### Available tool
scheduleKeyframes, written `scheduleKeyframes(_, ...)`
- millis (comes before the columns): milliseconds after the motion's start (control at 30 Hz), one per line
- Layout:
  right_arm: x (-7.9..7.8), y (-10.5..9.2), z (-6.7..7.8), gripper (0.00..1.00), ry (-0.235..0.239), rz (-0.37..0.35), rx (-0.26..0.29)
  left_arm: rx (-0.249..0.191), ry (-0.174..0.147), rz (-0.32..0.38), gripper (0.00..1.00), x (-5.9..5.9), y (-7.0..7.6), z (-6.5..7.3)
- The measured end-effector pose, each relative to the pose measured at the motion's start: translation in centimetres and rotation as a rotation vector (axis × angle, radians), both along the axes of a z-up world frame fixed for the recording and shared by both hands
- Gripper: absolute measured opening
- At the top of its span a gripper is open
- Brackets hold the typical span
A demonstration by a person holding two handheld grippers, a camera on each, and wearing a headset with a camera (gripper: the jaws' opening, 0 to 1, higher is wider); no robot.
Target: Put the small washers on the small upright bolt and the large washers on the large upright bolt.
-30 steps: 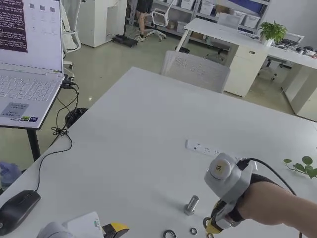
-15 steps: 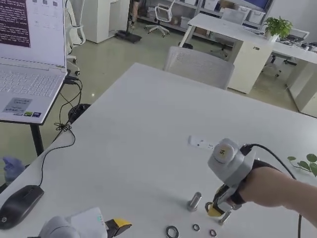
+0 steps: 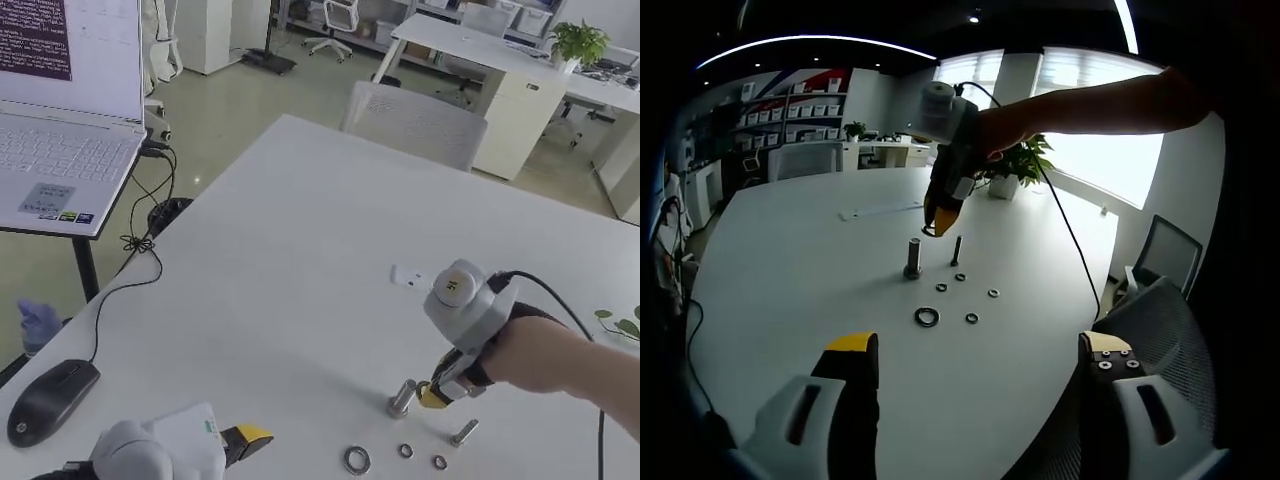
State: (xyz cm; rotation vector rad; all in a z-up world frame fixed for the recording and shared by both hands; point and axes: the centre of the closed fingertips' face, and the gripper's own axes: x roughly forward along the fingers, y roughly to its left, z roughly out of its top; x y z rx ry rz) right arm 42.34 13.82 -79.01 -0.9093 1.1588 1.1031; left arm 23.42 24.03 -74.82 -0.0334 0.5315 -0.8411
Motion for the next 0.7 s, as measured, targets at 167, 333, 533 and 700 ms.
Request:
scheduleKeyframes(167, 0.8, 0.5, -0.2, 0.21, -0.009, 0.0, 0.006, 0.009, -0.004, -0.006, 0.84, 0.2, 0.0, -0.2)
scheduleKeyframes(333, 1.5, 1.1, -0.3, 0.21, -0.022, 0.004, 0.014, 0.014, -0.002, -0.002, 0.87, 0.3, 0.1, -0.5)
scheduleKeyframes(533, 1.9, 1.5, -0.9, 0.21, -0.02, 0.013, 0.008, 0.022, -0.004, -0.002, 0.92, 0.5, 0.3, -0.7)
scheduleKeyframes(700, 1.9, 1.7, -1.3, 0.21, -0.013, 0.018, -0.003, 0.017, -0.015, -0.003, 0.99, 0.7, 0.2, -0.8)
